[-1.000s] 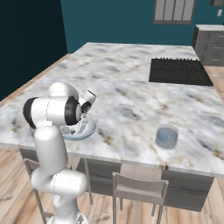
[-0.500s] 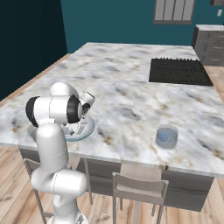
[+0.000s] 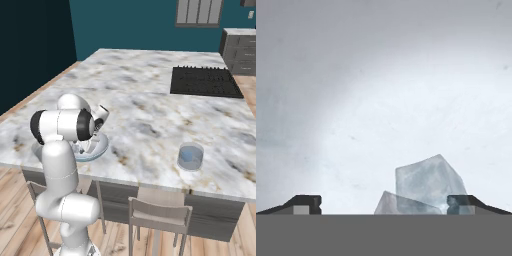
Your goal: There are four ice cubes in the ice bowl. Place two ice cubes in each glass of water.
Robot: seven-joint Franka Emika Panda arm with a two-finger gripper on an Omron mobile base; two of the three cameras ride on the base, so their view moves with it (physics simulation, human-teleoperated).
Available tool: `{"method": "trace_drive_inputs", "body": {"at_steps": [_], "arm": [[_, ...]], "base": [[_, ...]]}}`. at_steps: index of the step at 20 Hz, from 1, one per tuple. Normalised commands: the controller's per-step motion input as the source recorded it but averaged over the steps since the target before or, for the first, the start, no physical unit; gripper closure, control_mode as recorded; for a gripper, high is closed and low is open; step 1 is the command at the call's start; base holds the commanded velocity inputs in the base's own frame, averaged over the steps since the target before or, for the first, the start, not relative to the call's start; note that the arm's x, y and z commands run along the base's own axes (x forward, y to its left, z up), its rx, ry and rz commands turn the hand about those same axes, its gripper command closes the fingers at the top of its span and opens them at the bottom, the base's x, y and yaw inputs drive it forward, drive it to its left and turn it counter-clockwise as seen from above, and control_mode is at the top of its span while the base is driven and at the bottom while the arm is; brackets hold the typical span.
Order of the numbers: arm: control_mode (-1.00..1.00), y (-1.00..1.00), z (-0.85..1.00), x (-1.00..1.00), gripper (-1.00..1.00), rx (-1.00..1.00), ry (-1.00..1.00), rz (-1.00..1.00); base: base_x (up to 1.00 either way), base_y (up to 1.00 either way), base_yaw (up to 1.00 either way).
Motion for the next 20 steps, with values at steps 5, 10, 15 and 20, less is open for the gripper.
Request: {"method": "trace_drive_inputs", "body": {"at_steps": [5, 10, 15, 20], "arm": [[-1.0, 0.0, -0.18, -0.02, -1.0, 0.0, 0.0, -0.22], [-1.0, 0.03, -0.19, -0.08, -1.0, -0.02, 0.0, -0.23], [-1.0, 0.04, -0.04, -0.26, -1.0, -0.01, 0.0, -0.16], [-1.0, 0.01, 0.0, -0.11, -1.0, 0.0, 0.0, -0.12]], "base": [[0.0, 0.0, 0.0], [0.0, 0.0, 0.0], [0.0, 0.0, 0.0], [0.0, 0.0, 0.0]]}}
